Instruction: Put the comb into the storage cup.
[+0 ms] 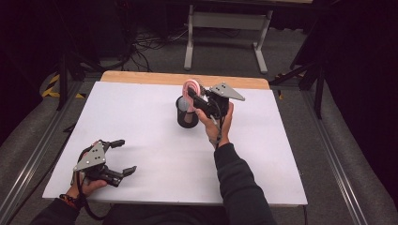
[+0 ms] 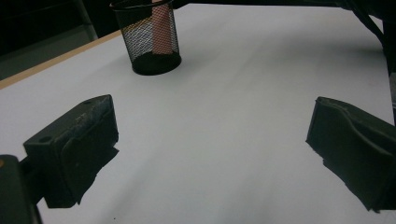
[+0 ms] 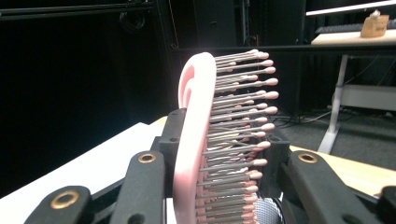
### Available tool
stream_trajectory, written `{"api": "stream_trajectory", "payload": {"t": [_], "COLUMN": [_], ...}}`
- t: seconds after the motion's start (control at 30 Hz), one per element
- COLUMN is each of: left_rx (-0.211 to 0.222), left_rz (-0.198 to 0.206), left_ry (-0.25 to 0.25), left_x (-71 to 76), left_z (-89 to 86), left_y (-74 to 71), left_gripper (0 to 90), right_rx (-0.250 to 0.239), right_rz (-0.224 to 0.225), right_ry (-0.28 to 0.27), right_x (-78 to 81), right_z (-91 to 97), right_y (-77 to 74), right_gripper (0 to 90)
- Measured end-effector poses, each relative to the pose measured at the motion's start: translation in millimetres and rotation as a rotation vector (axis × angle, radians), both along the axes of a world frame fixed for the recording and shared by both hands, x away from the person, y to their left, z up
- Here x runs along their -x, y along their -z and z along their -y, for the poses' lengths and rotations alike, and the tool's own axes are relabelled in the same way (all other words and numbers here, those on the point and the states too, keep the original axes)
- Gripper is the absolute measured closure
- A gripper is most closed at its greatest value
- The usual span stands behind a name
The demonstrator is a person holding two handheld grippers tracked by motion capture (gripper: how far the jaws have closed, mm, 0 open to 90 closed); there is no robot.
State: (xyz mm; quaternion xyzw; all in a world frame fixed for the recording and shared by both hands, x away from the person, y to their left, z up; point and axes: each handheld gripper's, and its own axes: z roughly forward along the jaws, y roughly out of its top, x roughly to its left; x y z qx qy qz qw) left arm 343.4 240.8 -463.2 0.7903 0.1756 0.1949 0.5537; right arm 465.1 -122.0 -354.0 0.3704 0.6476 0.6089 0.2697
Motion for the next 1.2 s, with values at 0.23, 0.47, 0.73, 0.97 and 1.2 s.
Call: {"api": "stream_trajectory", "payload": {"t": [0.23,0.47,0.73,0.97,1.2], "left_rx": [0.003,0.022,0.005,-0.004,-0.009], "left_rz": [-0.001,0.0,0.002,0.002,0.008], "left_ry": [0.001,-0.013,-0.01,-0.014,-0.023], "left_x": [-0.1,0.9,1.2,0.2,0.3], "left_z": [-1.1,-3.0,-0.1,1.9,1.9], "left_y": [-0.2,-1.0,-0.7,0.7,0.9], "left_gripper": [2.8,2.7,2.7,2.7,2.7], "right_rx": [-0.006,0.03,0.07,0.069,0.109], "right_rz": [-0.023,-0.007,-0.004,-0.014,-0.026], "right_ry": [0.003,-0.003,0.047,0.085,0.105], "right_x": [-3.7,-1.7,-1.6,-3.8,-5.9], "right_z": [0.5,-6.1,1.7,9.4,9.0], "right_y": [6.3,8.8,11.8,13.6,19.4], "right_gripper": [62.6,62.2,60.5,59.4,58.4]}}
